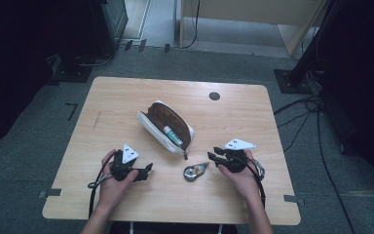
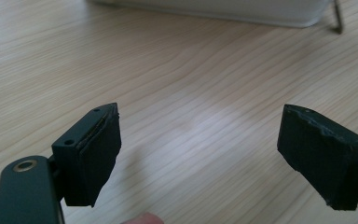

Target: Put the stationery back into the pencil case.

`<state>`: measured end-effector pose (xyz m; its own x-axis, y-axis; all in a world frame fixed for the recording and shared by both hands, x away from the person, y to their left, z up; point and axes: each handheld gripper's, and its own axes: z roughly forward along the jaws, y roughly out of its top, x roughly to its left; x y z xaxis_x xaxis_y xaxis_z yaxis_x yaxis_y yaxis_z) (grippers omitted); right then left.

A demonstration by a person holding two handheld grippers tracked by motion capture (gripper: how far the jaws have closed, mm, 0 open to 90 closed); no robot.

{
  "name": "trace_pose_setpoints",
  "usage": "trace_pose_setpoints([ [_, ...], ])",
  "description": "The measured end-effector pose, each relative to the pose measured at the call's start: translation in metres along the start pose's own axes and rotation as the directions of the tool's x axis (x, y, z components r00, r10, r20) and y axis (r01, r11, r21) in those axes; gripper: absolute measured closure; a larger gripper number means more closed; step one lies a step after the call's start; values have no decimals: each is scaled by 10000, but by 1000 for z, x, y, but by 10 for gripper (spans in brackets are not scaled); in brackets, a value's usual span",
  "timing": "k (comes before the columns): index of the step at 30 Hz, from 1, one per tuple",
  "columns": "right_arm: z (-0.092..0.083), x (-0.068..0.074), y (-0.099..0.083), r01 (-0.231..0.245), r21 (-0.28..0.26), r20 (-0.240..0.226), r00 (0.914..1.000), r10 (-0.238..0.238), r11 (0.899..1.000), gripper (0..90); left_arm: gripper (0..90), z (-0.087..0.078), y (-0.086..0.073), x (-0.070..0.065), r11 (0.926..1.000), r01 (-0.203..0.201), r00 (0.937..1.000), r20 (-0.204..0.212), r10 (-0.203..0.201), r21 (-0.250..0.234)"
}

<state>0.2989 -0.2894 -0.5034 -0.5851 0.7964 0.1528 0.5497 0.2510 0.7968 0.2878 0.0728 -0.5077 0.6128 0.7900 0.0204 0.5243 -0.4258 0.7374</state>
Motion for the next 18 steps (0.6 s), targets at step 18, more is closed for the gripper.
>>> trace_pose_setpoints([
  [18,12,13,-15,-429,407,-956,9943,466,9983,641,140,8,11,-50,9914,-1303,9836,1247,1303,-86],
])
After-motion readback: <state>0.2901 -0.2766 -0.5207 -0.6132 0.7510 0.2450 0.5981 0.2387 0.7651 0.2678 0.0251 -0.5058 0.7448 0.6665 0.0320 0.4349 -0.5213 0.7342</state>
